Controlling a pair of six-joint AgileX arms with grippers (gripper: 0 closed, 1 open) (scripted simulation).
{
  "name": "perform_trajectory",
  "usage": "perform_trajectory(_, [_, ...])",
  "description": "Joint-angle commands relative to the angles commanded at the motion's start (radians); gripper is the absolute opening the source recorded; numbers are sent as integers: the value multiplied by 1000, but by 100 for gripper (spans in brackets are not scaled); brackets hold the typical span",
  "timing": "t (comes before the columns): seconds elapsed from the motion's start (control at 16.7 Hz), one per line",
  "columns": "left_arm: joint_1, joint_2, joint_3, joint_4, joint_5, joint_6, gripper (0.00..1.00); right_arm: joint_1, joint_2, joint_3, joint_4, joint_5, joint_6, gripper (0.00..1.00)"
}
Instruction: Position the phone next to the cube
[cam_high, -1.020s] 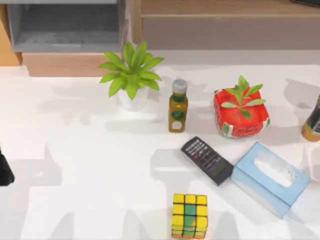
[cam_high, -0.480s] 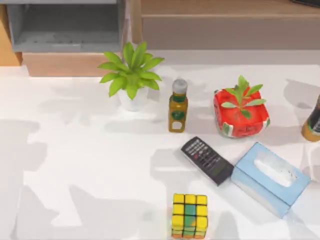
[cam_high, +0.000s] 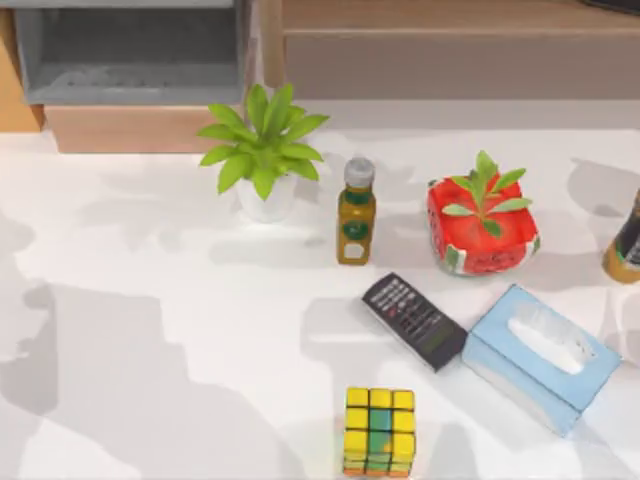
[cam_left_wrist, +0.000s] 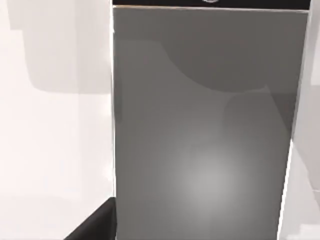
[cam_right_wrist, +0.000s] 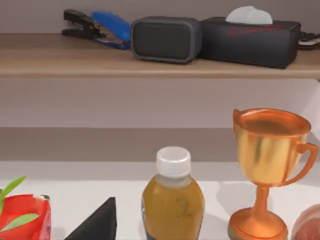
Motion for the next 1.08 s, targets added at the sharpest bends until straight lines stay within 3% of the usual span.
perform_trajectory(0.24, [34, 154, 121, -79, -1, 58, 100, 0, 0, 0, 0, 0, 0, 100])
perform_trajectory(0.6, [33, 169, 136, -87, -2, 65, 100, 0, 0, 0, 0, 0, 0, 100])
perform_trajectory(1.08, [39, 247, 62, 63, -1, 68, 100, 0, 0, 0, 0, 0, 0, 100])
